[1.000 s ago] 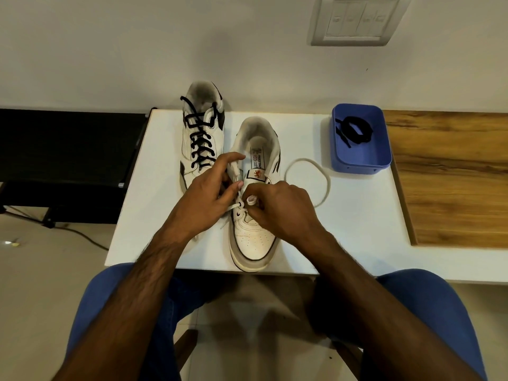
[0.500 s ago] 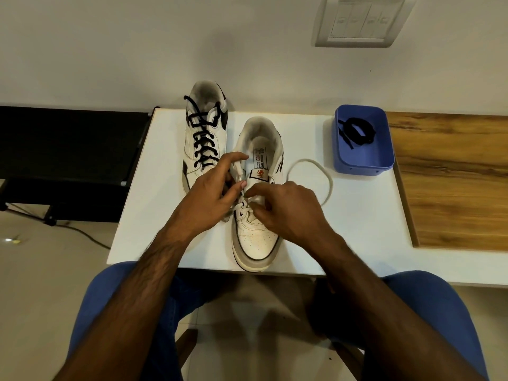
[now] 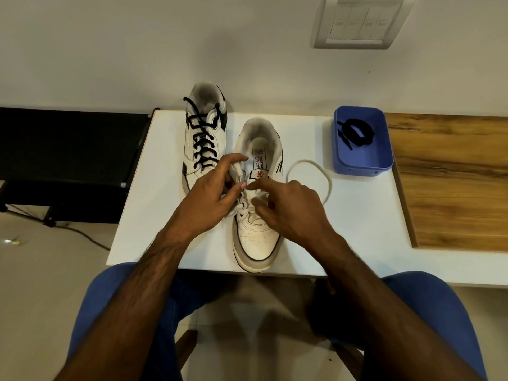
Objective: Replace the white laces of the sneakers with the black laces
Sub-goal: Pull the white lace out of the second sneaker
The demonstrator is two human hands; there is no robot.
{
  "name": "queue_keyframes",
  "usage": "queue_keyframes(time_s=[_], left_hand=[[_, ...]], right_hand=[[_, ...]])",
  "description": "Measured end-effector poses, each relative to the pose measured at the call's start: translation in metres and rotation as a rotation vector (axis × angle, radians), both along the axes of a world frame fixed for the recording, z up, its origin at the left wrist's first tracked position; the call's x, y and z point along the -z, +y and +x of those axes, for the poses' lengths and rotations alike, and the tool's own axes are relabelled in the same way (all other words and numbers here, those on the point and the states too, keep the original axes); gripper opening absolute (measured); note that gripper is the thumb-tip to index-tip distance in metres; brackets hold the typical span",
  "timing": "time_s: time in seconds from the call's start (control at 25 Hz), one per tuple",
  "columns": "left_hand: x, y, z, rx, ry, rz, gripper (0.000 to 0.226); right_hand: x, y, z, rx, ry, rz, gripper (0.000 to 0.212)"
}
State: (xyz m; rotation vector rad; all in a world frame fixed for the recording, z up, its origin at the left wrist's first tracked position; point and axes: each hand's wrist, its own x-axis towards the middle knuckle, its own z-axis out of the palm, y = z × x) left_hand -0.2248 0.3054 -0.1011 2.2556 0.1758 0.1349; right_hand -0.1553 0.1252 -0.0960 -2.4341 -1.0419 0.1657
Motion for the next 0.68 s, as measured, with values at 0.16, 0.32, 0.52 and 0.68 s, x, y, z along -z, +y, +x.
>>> queue_keyframes(time_s=[0.16, 0.32, 0.52, 0.68], left_hand=[[0.001, 0.000, 0.000, 0.002, 0.001, 0.003, 0.044], [0.000, 0.001, 0.000, 0.009, 0.000, 0.005, 0.043], [0.001, 0.000, 0.000, 0.002, -0.009, 0.032, 0.043], [0.002, 0.000, 0.001, -0.006, -0.002, 0.037, 0.043]], right_hand=[[0.006, 0.008, 0.000, -0.025, -0.041, -0.085, 0.016], [-0.009, -0.018, 0.021, 0.141, -0.008, -0.005, 0.016], [-0.005, -0.013, 0.012, 0.068, -0.033, -0.023, 0.023], [0.003, 0.002, 0.002, -0.043, -0.042, -0.057, 0.019]])
